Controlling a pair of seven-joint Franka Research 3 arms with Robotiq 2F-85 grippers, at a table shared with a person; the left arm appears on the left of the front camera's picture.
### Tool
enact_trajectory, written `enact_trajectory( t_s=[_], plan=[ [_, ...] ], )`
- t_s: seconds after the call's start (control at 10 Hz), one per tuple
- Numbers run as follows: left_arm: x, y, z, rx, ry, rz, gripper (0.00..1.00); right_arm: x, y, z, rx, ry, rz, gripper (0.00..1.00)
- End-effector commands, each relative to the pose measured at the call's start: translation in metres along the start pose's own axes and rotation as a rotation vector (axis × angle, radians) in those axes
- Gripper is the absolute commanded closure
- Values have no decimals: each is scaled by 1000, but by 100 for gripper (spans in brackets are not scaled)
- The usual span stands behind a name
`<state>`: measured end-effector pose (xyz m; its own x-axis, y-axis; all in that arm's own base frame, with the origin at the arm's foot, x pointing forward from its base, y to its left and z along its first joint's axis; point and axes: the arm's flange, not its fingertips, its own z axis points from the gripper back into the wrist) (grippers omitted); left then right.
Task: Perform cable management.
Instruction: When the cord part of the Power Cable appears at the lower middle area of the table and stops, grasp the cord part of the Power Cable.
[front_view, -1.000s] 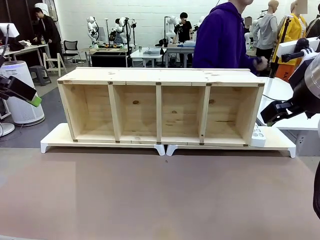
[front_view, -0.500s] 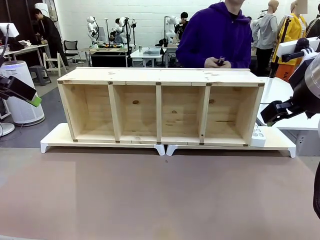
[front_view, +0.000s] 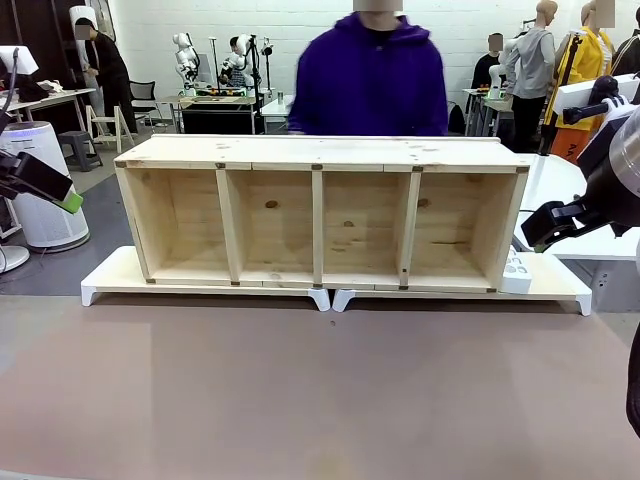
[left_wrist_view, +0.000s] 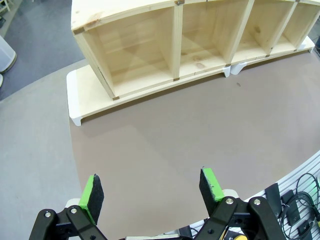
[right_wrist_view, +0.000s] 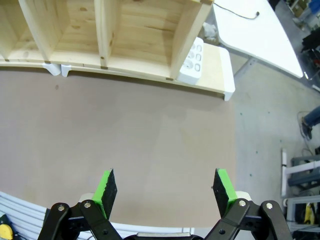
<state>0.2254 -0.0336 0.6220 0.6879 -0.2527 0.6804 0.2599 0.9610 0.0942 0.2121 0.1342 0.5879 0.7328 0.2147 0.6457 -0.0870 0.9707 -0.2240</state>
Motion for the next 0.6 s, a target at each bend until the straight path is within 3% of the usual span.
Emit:
enact_trajectory(
  t_s=[0.0,0.5],
  plan=[
    [2,0,-1,2,-8,7,0,1,-2,-2,-7,4,0,0],
    [2,0,-1,2,-8,7,0,1,-2,-2,-7,4,0,0]
  ],
)
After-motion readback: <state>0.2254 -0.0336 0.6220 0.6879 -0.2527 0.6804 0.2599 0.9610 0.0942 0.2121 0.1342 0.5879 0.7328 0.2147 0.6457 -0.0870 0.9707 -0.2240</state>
